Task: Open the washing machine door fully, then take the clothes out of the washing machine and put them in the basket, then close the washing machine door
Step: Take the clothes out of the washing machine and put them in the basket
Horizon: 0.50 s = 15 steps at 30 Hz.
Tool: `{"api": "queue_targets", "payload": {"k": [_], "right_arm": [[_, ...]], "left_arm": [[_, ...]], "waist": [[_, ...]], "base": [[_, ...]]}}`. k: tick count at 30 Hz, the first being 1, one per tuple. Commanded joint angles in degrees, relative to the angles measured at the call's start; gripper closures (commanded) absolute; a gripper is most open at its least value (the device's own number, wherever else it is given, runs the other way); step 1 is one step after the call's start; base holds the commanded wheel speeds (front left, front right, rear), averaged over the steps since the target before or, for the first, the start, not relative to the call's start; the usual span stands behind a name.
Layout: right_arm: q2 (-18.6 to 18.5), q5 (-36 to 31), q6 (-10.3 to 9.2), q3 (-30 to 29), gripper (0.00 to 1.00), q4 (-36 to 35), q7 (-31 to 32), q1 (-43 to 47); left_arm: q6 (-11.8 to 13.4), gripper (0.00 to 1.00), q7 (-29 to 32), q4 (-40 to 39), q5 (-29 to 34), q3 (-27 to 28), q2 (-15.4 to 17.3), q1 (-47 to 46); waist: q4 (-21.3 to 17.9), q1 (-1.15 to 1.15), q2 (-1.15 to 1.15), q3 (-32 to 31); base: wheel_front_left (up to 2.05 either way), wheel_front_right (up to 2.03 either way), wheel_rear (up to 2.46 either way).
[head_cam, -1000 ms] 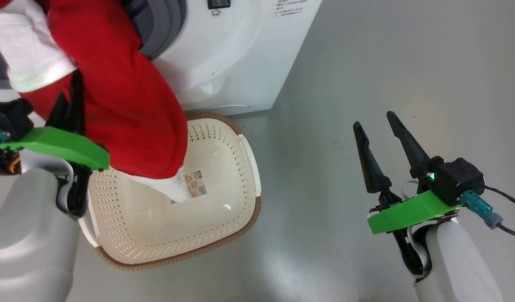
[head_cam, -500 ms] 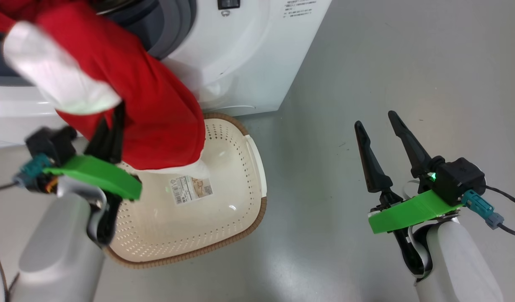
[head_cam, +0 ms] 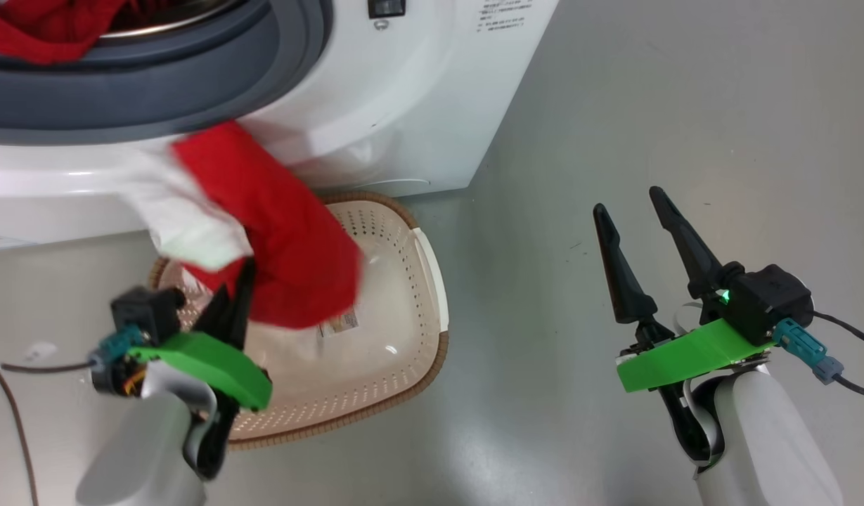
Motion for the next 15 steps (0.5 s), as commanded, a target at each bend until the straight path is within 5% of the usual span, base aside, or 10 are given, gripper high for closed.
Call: {"api": "queue_targets", "payload": {"k": [1, 15], "right_arm": [[0.4, -0.3, 0.09, 1.5, 0.00, -1.3, -0.7, 0.2], [0.4, -0.2, 0.09, 1.8, 0.00, -2.1, -0.7, -0.2]], "left_arm": [[-0.2, 1.00, -0.5, 0.1, -0.6, 0.9, 1.4, 1.2], [-0.2, 1.00, -0.5, 12.5, -6.3, -8.5, 0.8, -0.2]], "waist": [[-0.2, 0.00, 0.00, 0.2], [-1.7, 0.00, 0.00, 3.3]], "base": [[0.00, 0.00, 0.00], [0.00, 0.00, 0.00]]}}
